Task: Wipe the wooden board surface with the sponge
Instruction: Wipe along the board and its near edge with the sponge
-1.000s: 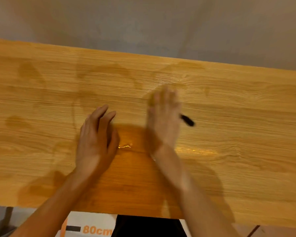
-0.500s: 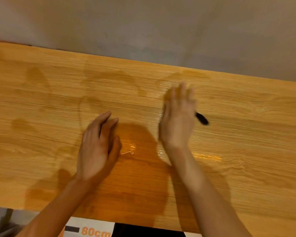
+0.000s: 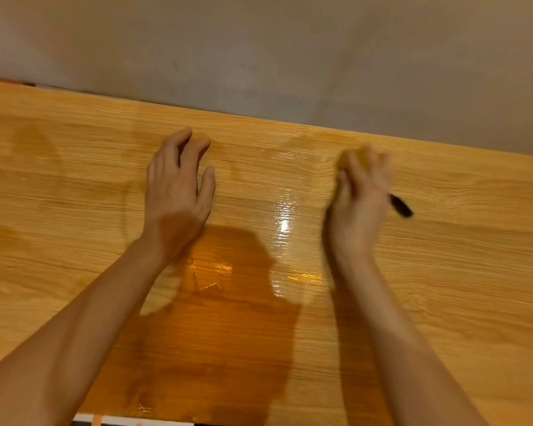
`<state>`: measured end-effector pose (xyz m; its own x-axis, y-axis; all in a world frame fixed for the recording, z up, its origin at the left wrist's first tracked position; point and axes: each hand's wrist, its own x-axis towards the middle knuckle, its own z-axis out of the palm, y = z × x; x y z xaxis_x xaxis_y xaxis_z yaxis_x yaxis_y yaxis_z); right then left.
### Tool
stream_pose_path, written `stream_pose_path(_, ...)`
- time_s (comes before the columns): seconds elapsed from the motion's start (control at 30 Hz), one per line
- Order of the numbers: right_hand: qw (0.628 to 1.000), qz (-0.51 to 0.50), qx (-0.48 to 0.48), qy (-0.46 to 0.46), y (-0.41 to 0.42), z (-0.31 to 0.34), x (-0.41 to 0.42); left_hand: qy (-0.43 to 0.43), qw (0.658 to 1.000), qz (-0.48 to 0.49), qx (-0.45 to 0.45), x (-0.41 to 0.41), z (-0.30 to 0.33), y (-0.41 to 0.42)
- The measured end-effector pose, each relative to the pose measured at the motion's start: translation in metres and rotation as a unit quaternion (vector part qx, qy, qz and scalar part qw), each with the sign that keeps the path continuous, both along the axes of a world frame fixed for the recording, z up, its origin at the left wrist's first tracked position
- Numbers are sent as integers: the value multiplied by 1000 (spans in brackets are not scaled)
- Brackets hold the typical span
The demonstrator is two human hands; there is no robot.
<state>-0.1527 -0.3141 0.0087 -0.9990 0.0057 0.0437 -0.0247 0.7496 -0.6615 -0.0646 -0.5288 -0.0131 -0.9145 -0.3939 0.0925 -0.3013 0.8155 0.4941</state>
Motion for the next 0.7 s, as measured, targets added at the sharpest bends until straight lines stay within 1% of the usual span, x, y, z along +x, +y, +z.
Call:
stream_pose_path(0.03, 998, 56, 15, 12, -26, -4, 8, 1, 1000, 1, -9, -1, -2, 0)
stream_pose_path(0.1, 981, 187, 48, 30, -66, -10, 24, 4, 1000, 9, -18, -2, -4, 0)
stream_pose_path(0.17, 955, 285, 76, 33, -63, -12, 22, 5, 1000, 13, -20, 0, -4, 2)
stream_pose_path(0.2, 953, 291, 84, 31, -45, -11, 12, 5, 1000, 14, -21, 0, -3, 3)
stream_pose_path(0.23, 961, 263, 85, 28, -20, -11, 0, 6, 1000, 16, -21, 0, -3, 4)
stream_pose_path(0.3, 986, 135, 102, 7, 40, -9, -28, 7, 1000, 22, -20, -1, -3, 5)
stream_pose_path(0.33, 992, 66, 107, -8, 64, -6, -40, 6, 999, 25, -20, -1, -3, 5)
stream_pose_path(0.37, 994, 12, 109, -19, 76, -4, -47, 5, 999, 25, -23, -1, -3, 4)
stream_pose_path(0.4, 994, -18, 104, -27, 75, -2, -46, 4, 999, 24, -28, -2, -4, 3)
stream_pose_path(0.43, 995, -13, 98, -29, 66, -1, -38, 1, 999, 21, -32, -2, -4, 3)
stream_pose_path(0.47, 995, 25, 92, -24, 54, -1, -26, -4, 999, 21, -31, -2, -4, 2)
stream_pose_path(0.53, 986, 132, 96, -12, 30, -2, -4, -10, 999, 24, -24, -3, -4, 0)
stream_pose_path(0.57, 980, 170, 103, -10, 23, -2, -8, -9, 1000, 22, -20, -3, -4, 0)
stream_pose_path(0.6, 977, 182, 110, -11, 16, -2, -22, -5, 1000, 20, -17, -3, -5, 0)
stream_pose_path(0.7, 982, 148, 116, -21, 1, -1, -71, 13, 1000, 10, -15, -1, -7, 0)
